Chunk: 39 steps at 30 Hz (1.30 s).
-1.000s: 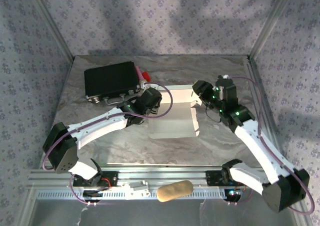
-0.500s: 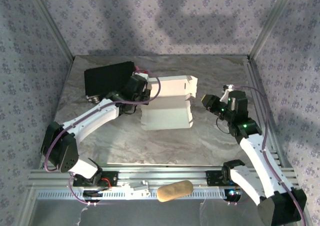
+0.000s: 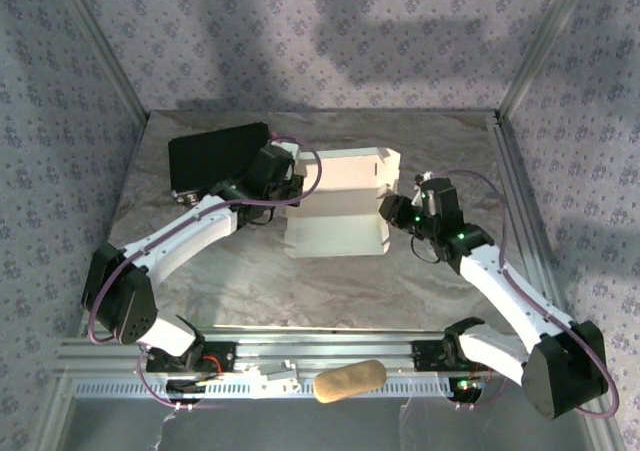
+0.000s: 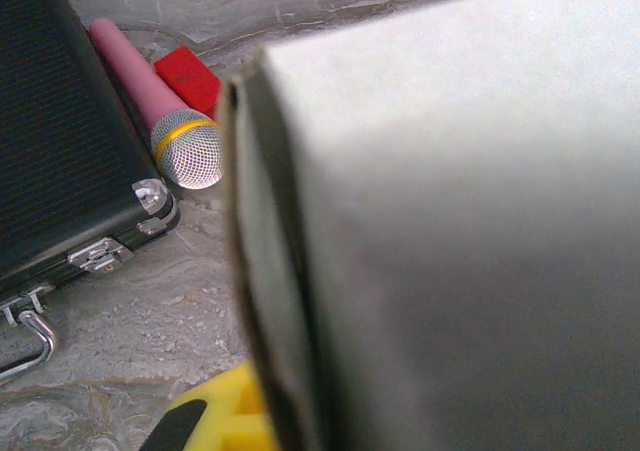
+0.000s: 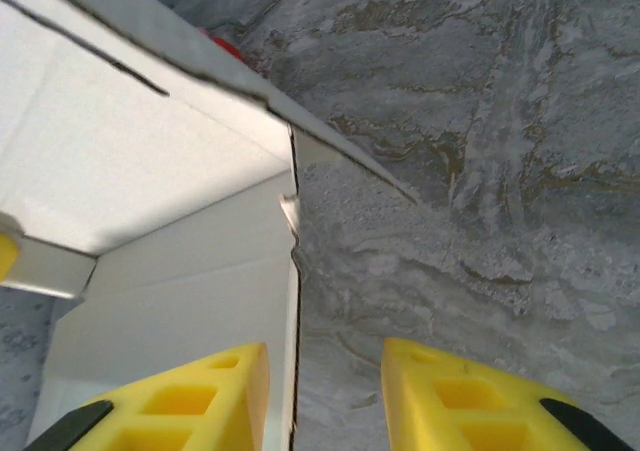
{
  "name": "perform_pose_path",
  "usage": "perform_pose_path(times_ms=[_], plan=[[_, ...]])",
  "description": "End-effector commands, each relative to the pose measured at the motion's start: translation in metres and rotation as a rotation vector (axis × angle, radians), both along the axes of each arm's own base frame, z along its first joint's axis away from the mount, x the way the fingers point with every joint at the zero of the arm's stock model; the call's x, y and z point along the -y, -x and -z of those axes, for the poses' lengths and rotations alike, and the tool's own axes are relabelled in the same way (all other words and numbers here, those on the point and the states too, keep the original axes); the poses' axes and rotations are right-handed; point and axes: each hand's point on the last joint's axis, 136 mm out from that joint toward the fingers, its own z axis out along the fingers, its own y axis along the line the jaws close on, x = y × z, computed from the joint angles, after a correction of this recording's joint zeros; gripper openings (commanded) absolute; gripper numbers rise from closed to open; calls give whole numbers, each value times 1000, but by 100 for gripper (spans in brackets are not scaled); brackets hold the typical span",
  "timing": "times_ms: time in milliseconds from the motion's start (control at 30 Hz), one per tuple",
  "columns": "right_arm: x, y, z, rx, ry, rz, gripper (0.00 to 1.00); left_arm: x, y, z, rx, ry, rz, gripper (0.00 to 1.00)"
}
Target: Fold the paper box
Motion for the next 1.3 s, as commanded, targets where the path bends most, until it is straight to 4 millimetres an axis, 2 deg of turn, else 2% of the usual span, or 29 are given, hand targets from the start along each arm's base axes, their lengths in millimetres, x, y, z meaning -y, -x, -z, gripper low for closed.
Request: perform_pose_path(times_ms=[0, 167, 367, 667, 967, 1067, 1167, 1267], plan=[[3, -20, -23, 80, 33, 67, 36, 6, 5, -19, 35, 35, 29, 0], [1, -32, -31, 107, 59, 90, 37, 5, 7, -21, 37, 31, 30, 0], [-7, -42, -31, 106, 69, 79, 34, 7, 9, -22, 40, 28, 38, 0], [-24, -47, -39, 127, 75, 32, 30, 16, 11, -20, 38, 26, 53, 0], [-38, -46, -32, 101, 83, -37, 28, 15, 9, -20, 40, 24, 33, 0], [-32, -38, -46, 132, 100, -44, 30, 6, 3, -14, 31, 25, -3, 0], [-16, -26, -59, 145, 104, -35, 35, -3, -2, -12, 32, 43, -26, 0], [-2, -14, -57, 111, 46, -48, 39, -9, -5, -17, 44, 57, -34, 0]])
